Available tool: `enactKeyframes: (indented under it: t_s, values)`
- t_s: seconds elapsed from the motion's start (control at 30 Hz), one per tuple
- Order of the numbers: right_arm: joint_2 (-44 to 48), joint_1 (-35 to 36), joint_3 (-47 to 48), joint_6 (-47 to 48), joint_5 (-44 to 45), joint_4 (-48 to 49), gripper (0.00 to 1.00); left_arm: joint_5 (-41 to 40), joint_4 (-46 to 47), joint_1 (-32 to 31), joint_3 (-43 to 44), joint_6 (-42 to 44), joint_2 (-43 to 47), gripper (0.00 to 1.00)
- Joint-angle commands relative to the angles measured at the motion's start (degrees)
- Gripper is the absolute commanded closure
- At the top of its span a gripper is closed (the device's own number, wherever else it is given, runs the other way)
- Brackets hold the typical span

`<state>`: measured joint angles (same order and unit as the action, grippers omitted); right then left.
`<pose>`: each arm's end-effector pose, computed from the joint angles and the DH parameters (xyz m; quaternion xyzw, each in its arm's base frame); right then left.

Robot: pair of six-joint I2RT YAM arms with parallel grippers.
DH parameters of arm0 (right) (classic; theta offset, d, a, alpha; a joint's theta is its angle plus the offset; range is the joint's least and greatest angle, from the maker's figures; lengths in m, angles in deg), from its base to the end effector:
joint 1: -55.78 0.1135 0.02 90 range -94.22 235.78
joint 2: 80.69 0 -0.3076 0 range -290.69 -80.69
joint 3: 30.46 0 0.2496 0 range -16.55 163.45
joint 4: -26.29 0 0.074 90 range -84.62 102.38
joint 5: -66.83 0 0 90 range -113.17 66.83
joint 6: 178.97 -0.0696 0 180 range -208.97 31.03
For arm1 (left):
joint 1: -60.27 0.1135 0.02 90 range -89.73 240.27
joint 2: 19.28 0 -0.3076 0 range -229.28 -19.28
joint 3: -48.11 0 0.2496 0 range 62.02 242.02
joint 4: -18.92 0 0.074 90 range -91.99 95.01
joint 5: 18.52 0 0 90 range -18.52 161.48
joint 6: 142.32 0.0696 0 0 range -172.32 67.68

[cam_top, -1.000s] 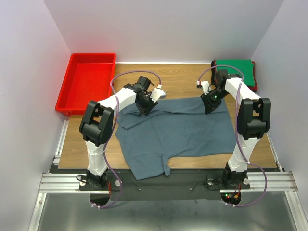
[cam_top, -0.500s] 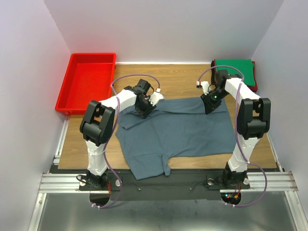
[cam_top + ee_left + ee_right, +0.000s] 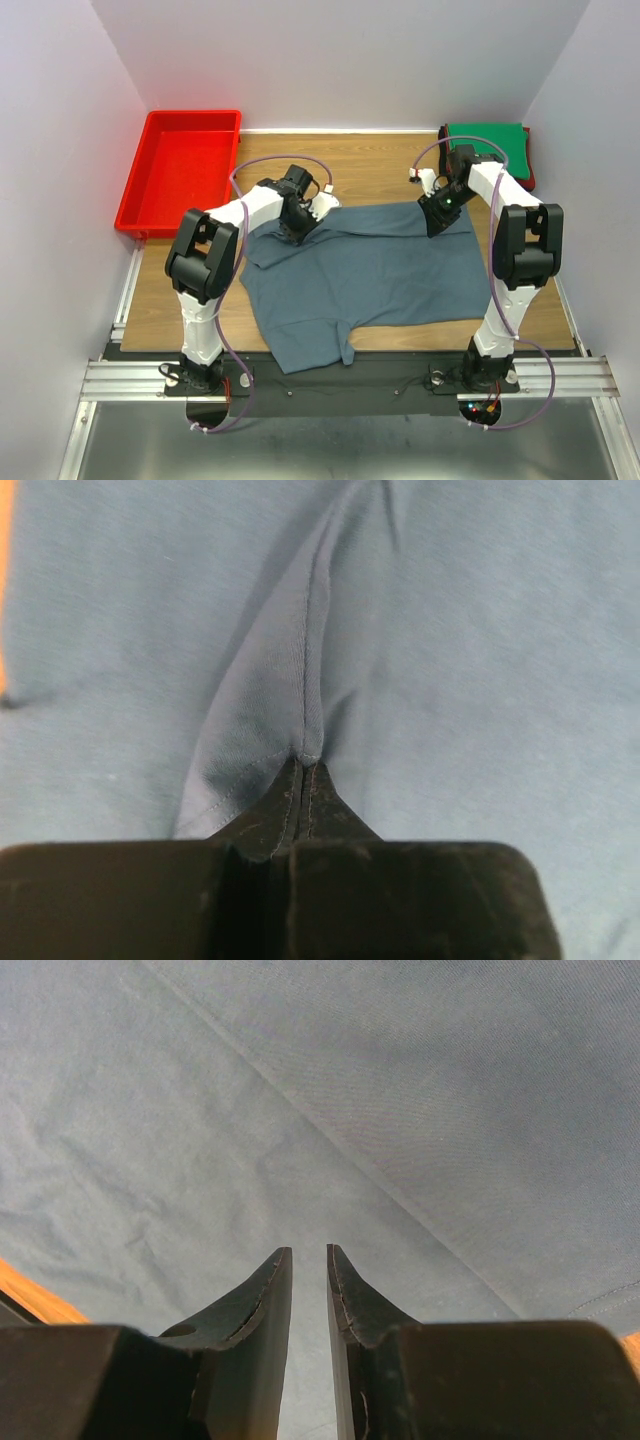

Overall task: Fold and stack the t-shirts
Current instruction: Fold the tshirt

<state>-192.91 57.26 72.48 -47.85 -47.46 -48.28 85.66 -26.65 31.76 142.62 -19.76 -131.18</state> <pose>0.3965 0.0389 0.2214 -0.3651 0.9054 0.1799 0.1206 0.3761 -0.2237 0.1983 0.5151 0.8164 -0.1117 0.2361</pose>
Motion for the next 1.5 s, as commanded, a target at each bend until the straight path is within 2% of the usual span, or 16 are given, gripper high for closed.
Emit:
enactKeyframes:
  t_s: [0.0, 0.2, 0.33, 0.43, 0.5, 0.53, 0.63, 0.8, 0.83, 0.97, 1.13, 1.37, 1.47]
  values:
    - [1.3, -0.3, 0.6, 0.5, -0.5, 0.4, 0.74, 4.4, -7.0, -0.5, 2.9, 0.8, 6.6, 1.00]
    - [1.7, -0.9, 0.3, 0.3, -0.9, 0.5, 0.74, 13.3, -18.2, -4.3, 3.3, 2.9, 10.6, 1.00]
    - [1.7, -1.2, 0.1, 0.4, -1.2, 0.5, 0.74, 16.7, -19.8, -9.1, 1.1, 0.0, 10.1, 0.98]
    - [1.7, -1.2, 0.1, 0.6, -0.6, 0.4, 0.73, 19.4, -19.3, -10.5, 0.2, -2.2, 8.0, 0.72]
    - [1.8, -1.3, 0.2, 0.7, -0.3, 0.3, 0.73, 21.2, -18.7, -10.4, 0.3, -2.6, 8.0, 0.63]
    - [1.8, -1.2, 0.3, 0.8, -0.1, 0.4, 0.73, 21.2, -18.4, -10.4, 0.4, -2.6, 8.4, 0.59]
    - [1.5, -1.3, 0.6, 1.1, 0.5, 0.5, 0.73, 21.2, -18.0, -9.7, 1.7, -2.3, 10.3, 0.56]
    - [-0.4, -3.1, 2.9, 1.0, 1.8, 0.9, 0.74, 19.8, -16.8, -4.5, 3.5, -4.5, 11.4, 0.57]
    - [-1.5, -3.5, 3.7, 0.6, 2.8, 1.6, 0.74, 18.9, -14.6, -1.9, 3.7, -7.1, 11.5, 0.57]
    - [-4.2, -4.5, 5.7, -1.6, 4.8, 4.1, 0.78, 9.1, -8.6, 3.7, 3.3, -11.1, 9.7, 0.63]
    - [-6.6, -4.8, 6.8, -5.3, 7.6, 7.6, 0.79, 1.6, -2.4, 8.7, 1.9, -14.9, 5.3, 0.70]
    - [-7.7, -4.8, 2.6, -6.3, 10.3, 8.6, 0.79, -4.3, 0.0, 11.4, 2.5, -15.4, -1.7, 0.71]
    - [-9.1, -4.8, 2.5, -7.9, 9.2, 9.3, 0.79, -5.1, -0.2, 13.3, 6.4, -15.2, -6.4, 0.72]
